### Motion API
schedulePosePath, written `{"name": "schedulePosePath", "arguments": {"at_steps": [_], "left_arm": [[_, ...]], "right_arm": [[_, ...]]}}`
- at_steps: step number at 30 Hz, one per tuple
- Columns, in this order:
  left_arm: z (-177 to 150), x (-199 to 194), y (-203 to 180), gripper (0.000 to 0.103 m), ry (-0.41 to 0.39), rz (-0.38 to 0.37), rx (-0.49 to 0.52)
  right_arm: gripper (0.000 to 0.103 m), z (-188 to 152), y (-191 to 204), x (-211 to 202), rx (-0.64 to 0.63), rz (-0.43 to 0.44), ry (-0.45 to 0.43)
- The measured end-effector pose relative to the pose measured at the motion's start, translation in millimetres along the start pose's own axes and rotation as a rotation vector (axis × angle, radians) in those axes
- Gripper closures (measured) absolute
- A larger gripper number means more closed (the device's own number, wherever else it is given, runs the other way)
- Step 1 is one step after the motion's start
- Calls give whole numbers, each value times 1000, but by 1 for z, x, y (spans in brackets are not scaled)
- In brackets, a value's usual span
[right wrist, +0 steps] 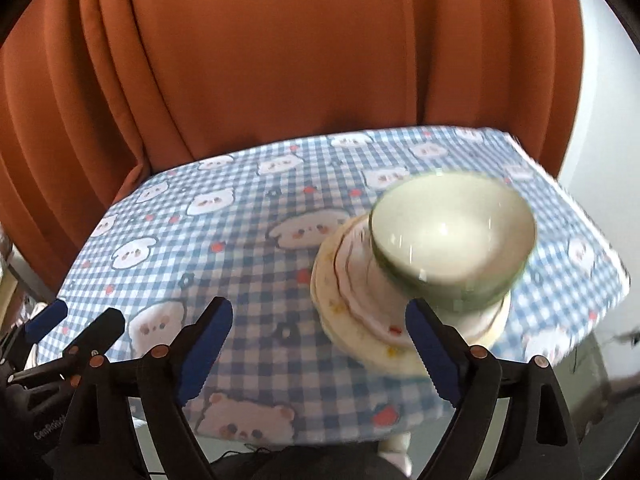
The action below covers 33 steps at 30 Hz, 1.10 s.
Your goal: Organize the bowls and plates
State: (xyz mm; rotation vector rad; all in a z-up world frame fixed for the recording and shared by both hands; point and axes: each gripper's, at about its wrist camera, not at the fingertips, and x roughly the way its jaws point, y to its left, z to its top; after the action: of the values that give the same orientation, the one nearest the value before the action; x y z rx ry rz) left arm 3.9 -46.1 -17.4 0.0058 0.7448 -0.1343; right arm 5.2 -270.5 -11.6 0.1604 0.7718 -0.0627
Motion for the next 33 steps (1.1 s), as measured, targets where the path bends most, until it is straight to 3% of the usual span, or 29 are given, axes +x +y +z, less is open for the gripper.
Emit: {"name": "schedulePosePath", "arguments": {"at_steps": [8,33], "left_arm": [[-2,-4,3,7,-27,-18,39],[2,2,7,6,-20,8,32]], "right_arm": [[13,-9,21,-9,-20,-24,-35],[13,-3,19,-11,-6,-59,-51]]}}
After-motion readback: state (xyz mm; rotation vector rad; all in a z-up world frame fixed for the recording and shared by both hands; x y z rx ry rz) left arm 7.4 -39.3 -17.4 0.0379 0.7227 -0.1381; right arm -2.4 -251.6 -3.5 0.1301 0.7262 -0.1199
